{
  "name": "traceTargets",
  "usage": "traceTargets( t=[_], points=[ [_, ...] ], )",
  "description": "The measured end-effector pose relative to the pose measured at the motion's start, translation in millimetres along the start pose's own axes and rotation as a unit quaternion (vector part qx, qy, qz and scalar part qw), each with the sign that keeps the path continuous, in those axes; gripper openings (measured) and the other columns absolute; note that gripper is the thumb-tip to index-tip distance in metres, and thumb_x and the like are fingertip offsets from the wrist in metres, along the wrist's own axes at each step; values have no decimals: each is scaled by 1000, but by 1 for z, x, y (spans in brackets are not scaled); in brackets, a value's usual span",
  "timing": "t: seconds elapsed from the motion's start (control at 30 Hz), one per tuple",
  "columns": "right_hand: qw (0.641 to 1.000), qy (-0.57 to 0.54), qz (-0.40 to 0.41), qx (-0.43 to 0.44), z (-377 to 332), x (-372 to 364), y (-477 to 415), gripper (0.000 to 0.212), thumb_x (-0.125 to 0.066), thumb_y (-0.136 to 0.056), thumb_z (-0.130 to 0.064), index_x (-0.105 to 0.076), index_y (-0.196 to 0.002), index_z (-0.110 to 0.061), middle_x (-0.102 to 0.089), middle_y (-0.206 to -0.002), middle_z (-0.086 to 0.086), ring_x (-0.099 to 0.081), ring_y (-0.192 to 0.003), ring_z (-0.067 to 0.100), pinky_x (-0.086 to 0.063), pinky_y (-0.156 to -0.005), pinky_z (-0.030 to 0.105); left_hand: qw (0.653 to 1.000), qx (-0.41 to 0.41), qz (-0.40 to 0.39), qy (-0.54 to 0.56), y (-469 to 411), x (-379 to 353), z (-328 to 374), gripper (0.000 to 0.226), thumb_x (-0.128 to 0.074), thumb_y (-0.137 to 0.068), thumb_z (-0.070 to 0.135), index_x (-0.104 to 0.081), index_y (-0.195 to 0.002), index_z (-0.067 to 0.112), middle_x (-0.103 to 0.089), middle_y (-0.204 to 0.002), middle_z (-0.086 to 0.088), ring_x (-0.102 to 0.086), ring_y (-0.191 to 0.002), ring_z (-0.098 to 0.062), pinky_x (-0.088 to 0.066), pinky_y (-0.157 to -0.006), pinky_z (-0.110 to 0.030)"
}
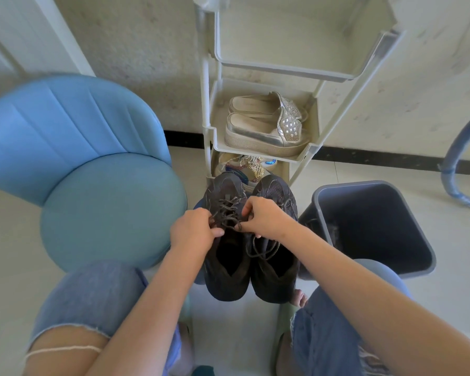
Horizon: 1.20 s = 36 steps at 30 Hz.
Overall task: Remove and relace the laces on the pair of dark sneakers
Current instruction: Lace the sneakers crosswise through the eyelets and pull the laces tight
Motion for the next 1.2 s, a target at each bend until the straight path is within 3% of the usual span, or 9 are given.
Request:
traceTargets(
  t=[0.2, 0.33, 0.43, 0.67, 0.77, 0.87, 0.97, 1.1, 1.2],
  points=[
    [998, 51, 12, -20, -1, 2, 6, 29, -75, -81, -29, -54, -88, -11, -57, -86, 3, -54, -76, 18, -40, -62, 25, 968, -35, 81, 235, 13, 25, -1, 17, -56, -94, 26, -66, -85, 16, -56, -64, -6, -55, -65, -26, -37, -57, -27],
    [997, 54, 43, -28, -3, 3, 6, 27, -75, -82, -27, -53, -78, -12, -60, -83, 4, -58, -76, 22, -47, -68, 33, 853, 20, 26, 520, 18, 29, -16, 29, -40, -101, 14, -67, -96, 7, -37, -38, 7, -26, -31, -5, -20, -34, -15],
    [998, 34, 43, -36, -2, -1, 5, 26, -74, -82, -26, -53, -80, -11, -61, -83, 5, -57, -72, 20, -50, -71, 34, 796, 60, -22, 603, 28, 20, -12, 31, -36, -101, 10, -60, -82, 2, -52, -44, 4, -24, -27, -2, -16, -30, -12],
    [999, 31, 25, -31, 3, -3, 2, 31, -75, -80, -31, -51, -76, -12, -56, -75, 0, -53, -67, 15, -46, -64, 28, 804, 44, 10, 593, 31, 24, -7, 36, -35, -101, 7, -53, -70, 6, -54, -46, 0, -25, -25, -1, -18, -29, -11],
    [998, -45, 17, -31, 8, 4, 1, 32, -74, -80, -39, -60, -79, -10, -56, -67, -3, -50, -58, 8, -40, -55, 19, 878, 61, 19, 475, 23, 21, -14, 27, -36, -100, 8, -60, -87, 10, -63, -57, 2, -37, -37, -4, -37, -45, -16],
    [992, -99, 64, -35, 15, 20, -5, 26, -62, -91, -34, -67, -96, -9, -54, -62, -5, -45, -48, 5, -36, -51, 16, 944, 77, 37, 319, 12, 18, -34, 27, -36, -97, 9, -59, -106, 21, -68, -88, -2, -56, -78, -19, -47, -83, -36],
    [991, -93, 82, -45, 22, 22, -15, 18, -56, -96, -23, -69, -100, -11, -58, -57, -4, -44, -38, 2, -37, -48, 16, 976, 85, 79, 184, 8, 24, -39, 31, -40, -93, 10, -66, -101, 24, -58, -108, -6, -56, -88, -28, -45, -80, -35],
    [995, -63, 72, -41, 21, 18, -28, 15, -55, -94, -16, -70, -96, -18, -63, -58, -3, -48, -39, 2, -44, -49, 19, 895, 94, -64, 432, -7, -4, -16, 32, -44, -85, 3, -71, -91, 19, -42, -57, 1, -32, -49, -14, -25, -43, -21],
    [997, -24, 74, -19, 15, 18, -33, 15, -59, -89, -14, -72, -92, -21, -58, -58, -13, -57, -54, 6, -50, -63, 25, 861, 114, -173, 464, -14, -24, -11, 18, -58, -83, 8, -70, -91, 18, -35, -58, 3, -25, -50, -9, -17, -39, -18]
  ],
)
Point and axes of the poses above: each hand's wrist, its own y-axis away from the middle knuckle, its own x-axis out of the back of the hand, z = x × y, the point moved 10 cm from there along -y, towards the middle knuckle
